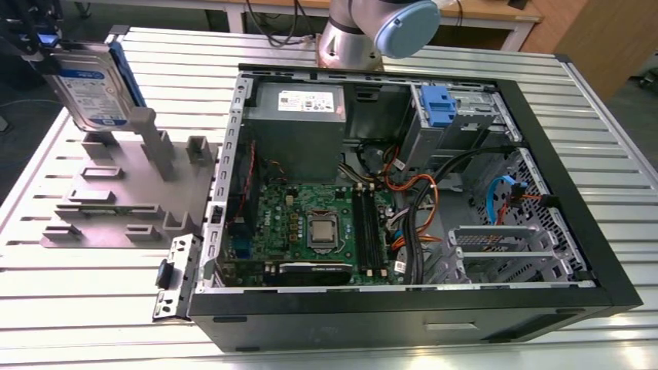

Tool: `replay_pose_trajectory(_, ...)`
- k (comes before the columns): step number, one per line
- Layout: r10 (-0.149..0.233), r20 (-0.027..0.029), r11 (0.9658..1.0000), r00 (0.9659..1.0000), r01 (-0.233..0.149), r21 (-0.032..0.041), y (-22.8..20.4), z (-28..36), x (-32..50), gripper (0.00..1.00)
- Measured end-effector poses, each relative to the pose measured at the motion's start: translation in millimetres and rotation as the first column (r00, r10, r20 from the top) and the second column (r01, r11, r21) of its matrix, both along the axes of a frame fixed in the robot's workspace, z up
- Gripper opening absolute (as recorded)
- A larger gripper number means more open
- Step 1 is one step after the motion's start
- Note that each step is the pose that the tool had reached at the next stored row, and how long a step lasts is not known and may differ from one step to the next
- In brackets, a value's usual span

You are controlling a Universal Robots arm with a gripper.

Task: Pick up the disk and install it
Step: 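Pick up the disk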

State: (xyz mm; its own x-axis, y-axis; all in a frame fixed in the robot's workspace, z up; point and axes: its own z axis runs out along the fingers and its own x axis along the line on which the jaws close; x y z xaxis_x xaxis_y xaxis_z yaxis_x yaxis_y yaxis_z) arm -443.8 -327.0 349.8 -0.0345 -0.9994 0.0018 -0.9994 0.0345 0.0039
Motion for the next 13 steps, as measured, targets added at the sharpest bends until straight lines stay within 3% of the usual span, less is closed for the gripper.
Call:
replay_pose_trajectory(6,0.000,0.0003,1.0000,1.0000,0.000,0.0001,0.0,3.2,0.0,0.36)
replay_pose_trajectory(8,0.000,0.0000,1.0000,1.0000,0.000,0.0000,0.0,9.9,0.0,0.36)
replay_pose_trajectory(13,0.000,-0.0001,1.0000,1.0000,0.000,-0.0001,0.0,10.6,0.0,0.36)
